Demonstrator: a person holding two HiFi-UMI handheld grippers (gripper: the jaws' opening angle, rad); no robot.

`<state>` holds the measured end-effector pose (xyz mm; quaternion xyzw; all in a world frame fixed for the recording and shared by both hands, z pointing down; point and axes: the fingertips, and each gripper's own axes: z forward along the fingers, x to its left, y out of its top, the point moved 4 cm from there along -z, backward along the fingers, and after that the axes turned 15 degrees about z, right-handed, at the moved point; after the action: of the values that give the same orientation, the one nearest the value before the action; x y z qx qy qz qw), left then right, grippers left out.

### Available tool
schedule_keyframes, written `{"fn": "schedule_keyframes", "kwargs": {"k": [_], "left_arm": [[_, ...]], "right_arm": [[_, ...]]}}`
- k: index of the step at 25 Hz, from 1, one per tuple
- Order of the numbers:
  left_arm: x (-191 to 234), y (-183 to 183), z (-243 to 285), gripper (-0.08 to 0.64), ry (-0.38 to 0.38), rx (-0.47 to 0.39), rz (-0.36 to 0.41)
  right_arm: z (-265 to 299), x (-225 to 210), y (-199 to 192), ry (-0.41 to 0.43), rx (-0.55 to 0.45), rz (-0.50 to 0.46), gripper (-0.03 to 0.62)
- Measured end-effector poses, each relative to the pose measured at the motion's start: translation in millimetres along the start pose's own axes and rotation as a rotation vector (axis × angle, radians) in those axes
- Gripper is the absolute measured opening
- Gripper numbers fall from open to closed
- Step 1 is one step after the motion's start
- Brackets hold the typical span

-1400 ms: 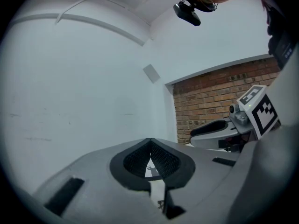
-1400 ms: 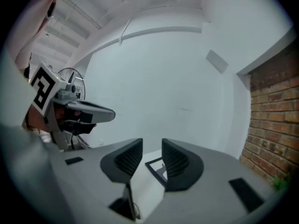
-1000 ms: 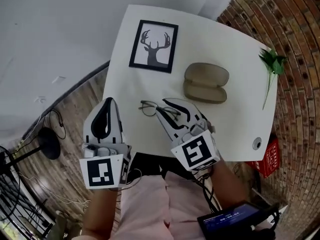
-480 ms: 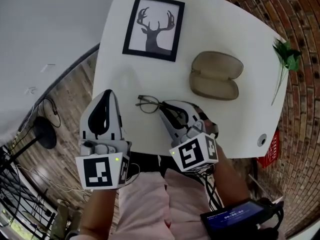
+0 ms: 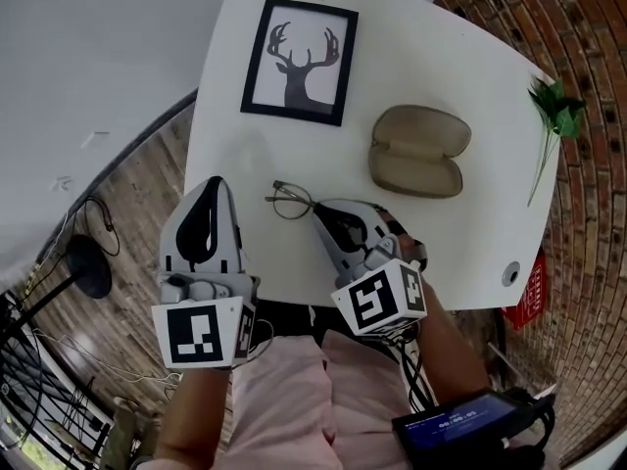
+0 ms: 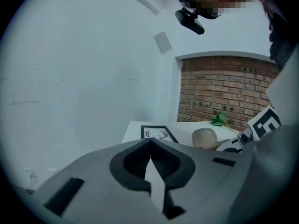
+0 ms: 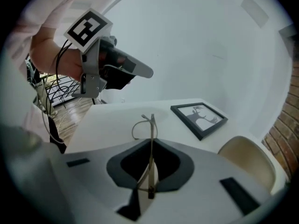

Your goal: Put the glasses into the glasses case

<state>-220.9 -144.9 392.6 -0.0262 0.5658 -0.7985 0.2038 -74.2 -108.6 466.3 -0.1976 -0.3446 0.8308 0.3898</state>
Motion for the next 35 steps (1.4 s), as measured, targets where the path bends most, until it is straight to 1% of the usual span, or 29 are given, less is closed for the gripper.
{"fn": "schedule_keyframes", "kwargs": {"k": [4,7,13,18,23,27,35], "left_arm": [[2,18,0,0.006,-0.004,-0.04,0.013],[1,38,1,0.005,-0.016,-0.085,0.029],[0,90,-3,0.005,-0.031,-0.204,0.065],[-12,119,-5,0.005,-0.031,-0.256,0.092],[-32,127,1,0.006,-0.001,-0.245,0.098],[-56,126,8,0.005,0.019,-0.215,0.091],[-104,134,30,0.005,0.04,-0.187,0.077]], "right_arm": [[-15,-9,26,-0.018,-0.046,0.013,0.02],[-32,-22,47,-0.061,-0.082,0.003,0.019],[-73,-52,84,-0.148,-0.137,-0.035,0.018],[-103,-76,100,-0.184,-0.177,-0.062,0.018],[-120,-102,91,-0.177,-0.187,-0.097,0.018],[-129,-122,69,-0.146,-0.169,-0.108,0.02],[-146,-160,33,-0.088,-0.138,-0.115,0.019]]}}
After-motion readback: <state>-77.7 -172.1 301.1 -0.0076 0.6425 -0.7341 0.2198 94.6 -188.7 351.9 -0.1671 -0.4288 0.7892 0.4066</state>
